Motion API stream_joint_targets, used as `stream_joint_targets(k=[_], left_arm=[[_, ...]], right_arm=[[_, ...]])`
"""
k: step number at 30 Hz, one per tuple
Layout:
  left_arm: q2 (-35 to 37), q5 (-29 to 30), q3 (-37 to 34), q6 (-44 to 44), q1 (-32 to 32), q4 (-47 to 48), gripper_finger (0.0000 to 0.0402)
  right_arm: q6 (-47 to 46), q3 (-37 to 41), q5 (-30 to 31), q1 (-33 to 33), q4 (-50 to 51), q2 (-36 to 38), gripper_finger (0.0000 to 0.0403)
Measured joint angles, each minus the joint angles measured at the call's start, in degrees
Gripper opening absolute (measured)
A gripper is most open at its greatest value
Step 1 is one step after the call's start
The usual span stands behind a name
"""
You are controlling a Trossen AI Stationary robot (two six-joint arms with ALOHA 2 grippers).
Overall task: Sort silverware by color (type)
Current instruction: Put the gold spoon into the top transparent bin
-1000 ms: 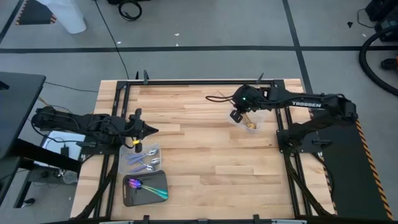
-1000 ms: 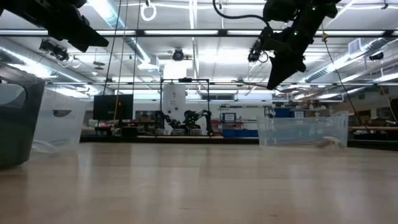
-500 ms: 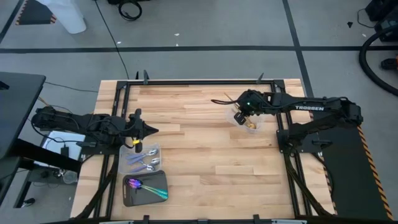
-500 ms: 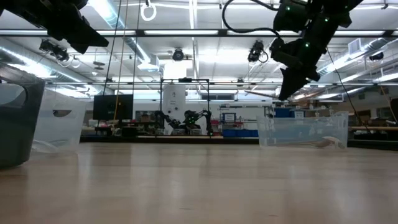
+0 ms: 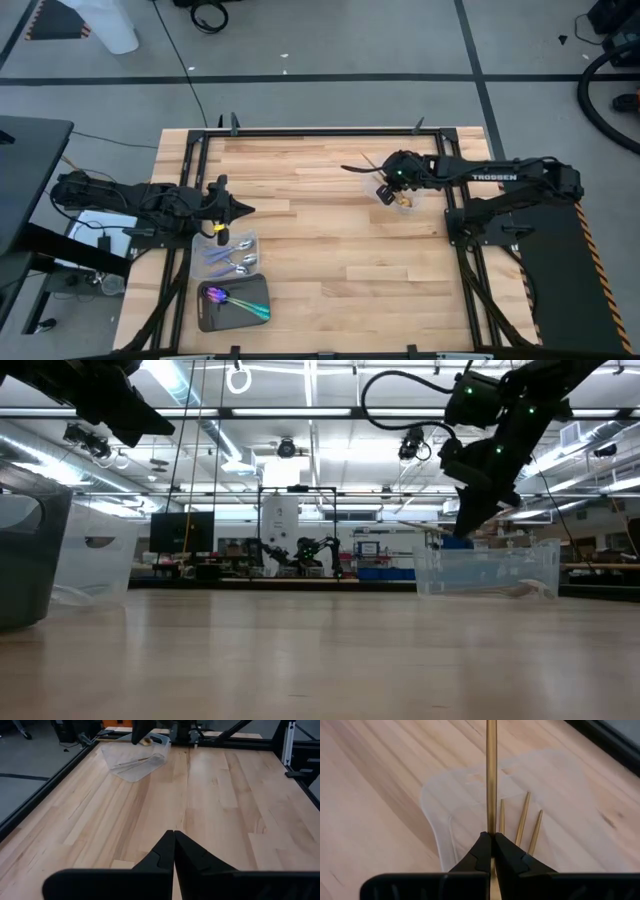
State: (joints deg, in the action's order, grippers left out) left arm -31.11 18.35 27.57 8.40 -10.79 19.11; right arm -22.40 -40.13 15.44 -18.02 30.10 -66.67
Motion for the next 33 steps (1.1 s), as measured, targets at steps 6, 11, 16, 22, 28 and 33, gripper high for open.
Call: stream_joint_targets(k=[6, 11, 16, 22, 28, 33], left_arm=[[0.00, 0.00, 0.00, -0.02, 0.00, 0.01, 0.0013], [0.00, 0.00, 0.00, -0.02, 0.00, 0.02, 0.0013], [0.00, 0.00, 0.00, -0.02, 0.00, 0.02, 0.0013], [0.00, -0.02, 0.00, -0.01, 0.00, 0.04, 0.0013], [0.00, -0.01, 0.00, 0.01, -0.01, 0.24, 0.0013], [0.01, 0.00, 0.00, 0.01, -0.01, 0.45, 0.0013]], right_arm=[[-1.45, 3.70, 0.06, 0.00, -3.02, -0.02, 0.0014], [-1.64, 5.59, 0.13, 0.01, -5.34, -0.02, 0.0014], [-1.69, 6.42, 0.44, 0.00, -5.98, -0.04, 0.0013], [-1.22, 6.42, 1.44, 0.00, -5.64, -0.04, 0.0013], [-2.79, 6.42, 1.85, 0.01, -4.44, 0.37, 0.0013], [-6.80, 6.42, 6.17, 0.00, 0.72, 0.66, 0.0013]])
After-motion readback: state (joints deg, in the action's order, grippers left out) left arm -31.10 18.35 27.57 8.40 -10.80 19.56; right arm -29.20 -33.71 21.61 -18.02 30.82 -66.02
